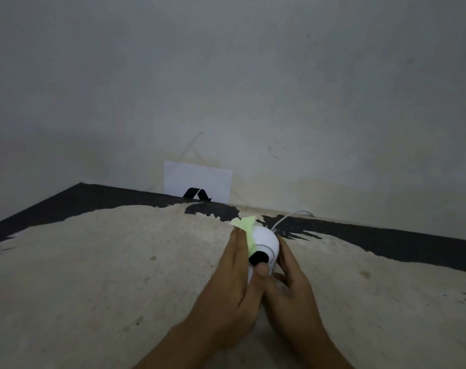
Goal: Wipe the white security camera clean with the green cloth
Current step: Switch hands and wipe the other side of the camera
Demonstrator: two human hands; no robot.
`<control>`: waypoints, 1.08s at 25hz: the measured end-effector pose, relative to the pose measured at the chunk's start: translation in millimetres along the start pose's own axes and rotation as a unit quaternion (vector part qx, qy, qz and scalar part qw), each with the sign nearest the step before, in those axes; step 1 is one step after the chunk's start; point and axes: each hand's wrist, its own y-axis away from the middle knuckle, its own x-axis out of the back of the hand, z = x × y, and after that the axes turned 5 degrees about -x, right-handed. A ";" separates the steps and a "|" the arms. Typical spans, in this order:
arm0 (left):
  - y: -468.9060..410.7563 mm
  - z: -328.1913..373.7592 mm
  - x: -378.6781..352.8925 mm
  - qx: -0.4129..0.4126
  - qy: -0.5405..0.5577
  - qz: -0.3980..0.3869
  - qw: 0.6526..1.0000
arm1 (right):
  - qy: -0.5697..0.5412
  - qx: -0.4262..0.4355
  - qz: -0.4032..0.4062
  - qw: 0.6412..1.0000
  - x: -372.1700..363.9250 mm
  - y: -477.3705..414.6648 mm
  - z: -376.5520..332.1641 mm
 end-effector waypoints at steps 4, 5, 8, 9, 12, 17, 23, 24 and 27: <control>1.2 -3.2 5.7 0.029 0.053 0.005 0.998 | -0.005 0.001 -0.031 1.000 4.8 1.9 -0.8; 1.4 -0.4 7.5 0.018 0.039 -0.004 0.999 | 0.003 0.007 -0.036 0.999 5.5 1.2 -2.3; 3.7 8.5 9.2 -0.045 -0.050 -0.046 0.997 | -0.007 -0.010 -0.037 0.999 8.5 -0.9 -3.4; 4.0 7.5 8.2 -0.039 -0.050 -0.050 0.997 | -0.021 -0.007 -0.037 0.999 8.7 0.1 -5.1; 7.7 -1.3 5.6 0.053 0.042 -0.027 0.997 | -0.043 0.003 -0.028 0.999 9.0 4.5 -7.8; 23.2 6.0 0.9 0.026 0.026 -0.060 0.998 | 0.004 0.020 -0.038 0.999 12.4 4.1 -3.2; 16.8 -9.1 -4.5 0.096 0.123 -0.033 0.987 | 0.103 0.072 -0.026 0.992 11.5 5.2 -1.5; 18.2 -10.0 -5.3 0.097 0.114 -0.032 0.988 | 0.106 0.078 -0.012 0.991 10.2 5.1 -1.4; 21.6 -11.3 2.4 0.099 0.117 -0.088 0.984 | 0.103 0.092 0.012 0.990 6.6 5.5 -2.4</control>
